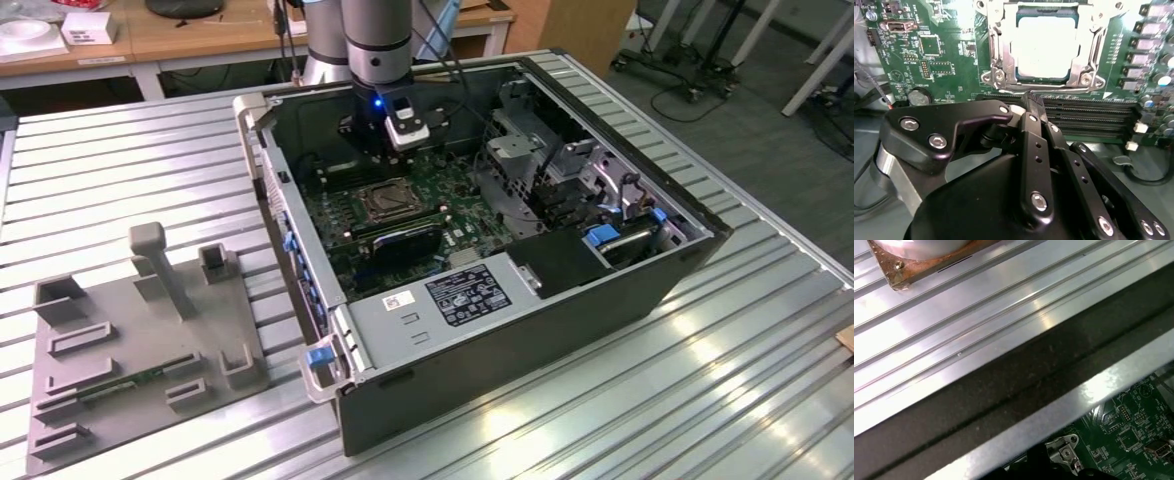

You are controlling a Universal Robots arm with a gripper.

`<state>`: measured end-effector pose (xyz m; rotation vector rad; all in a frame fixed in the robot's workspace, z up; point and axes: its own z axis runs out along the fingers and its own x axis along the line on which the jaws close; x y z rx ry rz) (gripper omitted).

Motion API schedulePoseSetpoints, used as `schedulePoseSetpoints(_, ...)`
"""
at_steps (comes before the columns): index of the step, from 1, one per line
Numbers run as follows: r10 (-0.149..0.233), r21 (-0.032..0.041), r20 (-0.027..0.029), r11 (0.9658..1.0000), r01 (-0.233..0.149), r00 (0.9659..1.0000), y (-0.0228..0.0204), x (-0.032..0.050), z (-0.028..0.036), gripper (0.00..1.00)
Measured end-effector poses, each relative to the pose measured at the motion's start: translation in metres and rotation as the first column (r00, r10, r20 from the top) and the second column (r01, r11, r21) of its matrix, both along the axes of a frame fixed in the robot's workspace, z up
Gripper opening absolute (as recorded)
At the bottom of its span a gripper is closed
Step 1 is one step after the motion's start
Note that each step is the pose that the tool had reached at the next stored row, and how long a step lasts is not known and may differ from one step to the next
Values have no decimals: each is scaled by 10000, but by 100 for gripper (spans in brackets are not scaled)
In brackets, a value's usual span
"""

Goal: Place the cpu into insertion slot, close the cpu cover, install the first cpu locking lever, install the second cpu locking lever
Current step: 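Install the first cpu locking lever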

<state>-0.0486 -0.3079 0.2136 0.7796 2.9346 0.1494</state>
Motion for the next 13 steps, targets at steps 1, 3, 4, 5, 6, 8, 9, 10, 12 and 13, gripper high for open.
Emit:
schedulePoseSetpoints(1,58,-77,-34,10000,-59,10000,0,0,0,10)
schedulePoseSetpoints(3,169,-270,-103,9995,-172,9998,0,0,-1,10)
schedulePoseSetpoints(4,224,-371,-137,9990,-229,9997,0,0,-1,10)
schedulePoseSetpoints(5,287,-488,-178,9984,-296,9994,0,0,-1,10)
schedulePoseSetpoints(6,348,-598,-217,9976,-360,9992,0,0,-1,10)
schedulePoseSetpoints(8,457,-842,-313,9953,-482,9985,0,0,-1,10)
schedulePoseSetpoints(9,512,-923,-370,9942,-545,9980,0,0,-1,10)
schedulePoseSetpoints(10,572,-951,-419,9936,-610,9975,0,1,-1,10)
schedulePoseSetpoints(12,658,-956,-439,9930,-697,9969,0,0,-1,10)
schedulePoseSetpoints(13,693,-956,-439,9927,-733,9966,0,0,-1,10)
